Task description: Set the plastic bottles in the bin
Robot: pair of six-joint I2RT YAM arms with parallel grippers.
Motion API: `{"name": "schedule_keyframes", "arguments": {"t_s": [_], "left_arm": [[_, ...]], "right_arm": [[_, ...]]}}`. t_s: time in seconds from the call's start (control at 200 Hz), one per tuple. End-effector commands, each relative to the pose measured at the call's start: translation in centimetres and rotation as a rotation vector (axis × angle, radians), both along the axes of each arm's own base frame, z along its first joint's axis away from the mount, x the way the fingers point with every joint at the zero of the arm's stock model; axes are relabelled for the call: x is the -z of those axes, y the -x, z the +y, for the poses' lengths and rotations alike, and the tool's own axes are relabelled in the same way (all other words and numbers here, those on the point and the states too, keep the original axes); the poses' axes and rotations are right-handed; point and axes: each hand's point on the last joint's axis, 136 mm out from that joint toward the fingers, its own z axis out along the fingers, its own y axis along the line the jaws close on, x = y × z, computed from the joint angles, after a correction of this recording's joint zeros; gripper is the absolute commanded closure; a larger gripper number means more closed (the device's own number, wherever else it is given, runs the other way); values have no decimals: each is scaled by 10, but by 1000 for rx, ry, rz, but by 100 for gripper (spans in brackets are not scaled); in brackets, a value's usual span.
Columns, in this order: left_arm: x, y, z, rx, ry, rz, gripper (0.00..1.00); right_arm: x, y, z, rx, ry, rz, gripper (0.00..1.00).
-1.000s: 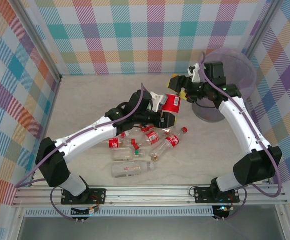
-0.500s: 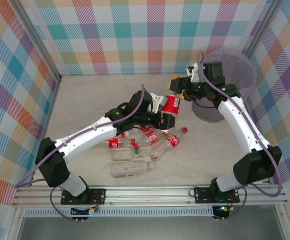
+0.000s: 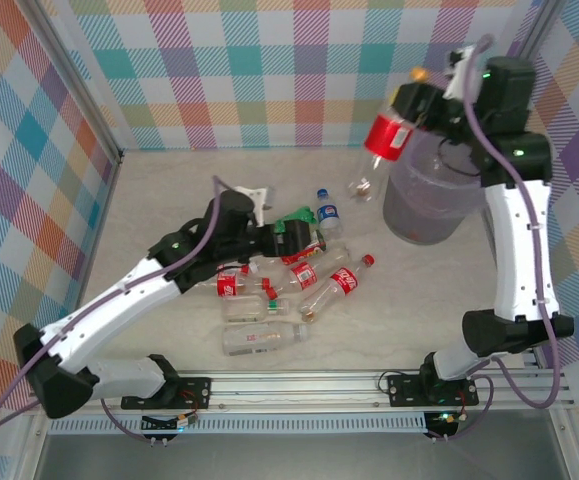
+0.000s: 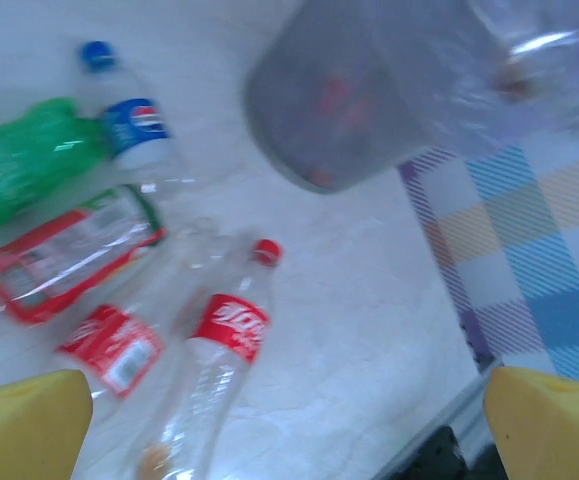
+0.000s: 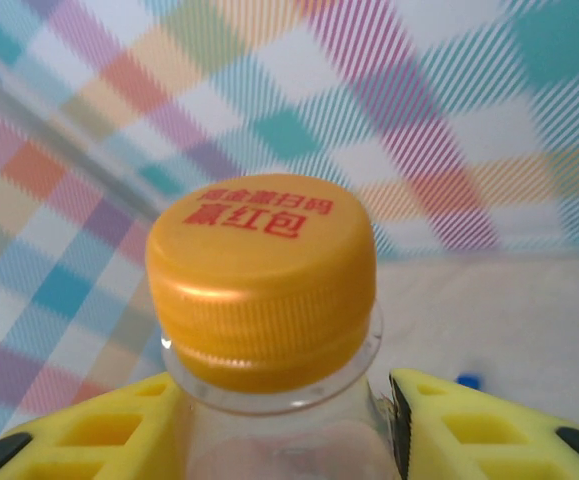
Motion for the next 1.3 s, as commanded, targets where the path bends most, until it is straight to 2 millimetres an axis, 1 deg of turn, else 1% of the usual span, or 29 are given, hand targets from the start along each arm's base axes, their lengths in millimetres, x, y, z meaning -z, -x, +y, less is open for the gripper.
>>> {"name": "schedule_keyframes", "arguments": {"t_s": [0.0, 0.115, 0.185, 0.28, 0.34, 0.37, 0.525, 0.6, 0.695, 0.71, 0.74, 0.805, 0.87, 0.985, 1.125, 1.22, 1.295], "left_arm": [[37, -1, 58, -230, -72, 124, 0], [58, -1, 106, -441, -31, 208, 0], [68, 0, 127, -538, 33, 249, 1], [83, 2, 147, -623, 90, 286, 2], [93, 4, 156, -656, 96, 316, 2], [98, 6, 159, -666, 97, 331, 3], [117, 10, 171, -732, 87, 394, 3], [124, 12, 178, -773, 70, 414, 3], [134, 14, 182, -797, 49, 437, 3], [136, 14, 182, -800, 48, 439, 3], [139, 14, 183, -803, 44, 444, 3], [146, 14, 184, -810, 35, 455, 3], [154, 15, 186, -817, 26, 470, 3], [165, 16, 188, -823, 10, 489, 3], [177, 17, 189, -828, -10, 511, 3], [184, 19, 189, -830, -22, 523, 4], [190, 20, 191, -841, -30, 534, 4]], "right_arm": [[-17, -8, -45, 122, 49, -47, 64], [-39, -5, -93, 301, 96, -111, 68], [-47, -1, -124, 441, 150, -150, 73], [-48, 1, -159, 605, 240, -186, 76], [-43, -1, -173, 656, 278, -184, 77], [-38, -4, -178, 669, 296, -172, 77], [-1, -22, -185, 670, 362, -109, 77], [23, -32, -187, 654, 378, -64, 78], [56, -41, -183, 614, 376, -14, 77], [56, -42, -182, 612, 375, -20, 77], [69, -45, -182, 606, 375, -4, 77], [86, -51, -183, 599, 374, 23, 77], [102, -57, -182, 580, 373, 55, 75], [122, -66, -180, 553, 368, 98, 73], [146, -74, -181, 538, 378, 156, 65], [164, -79, -184, 541, 390, 203, 53], [170, -81, -185, 538, 392, 218, 47]]}}
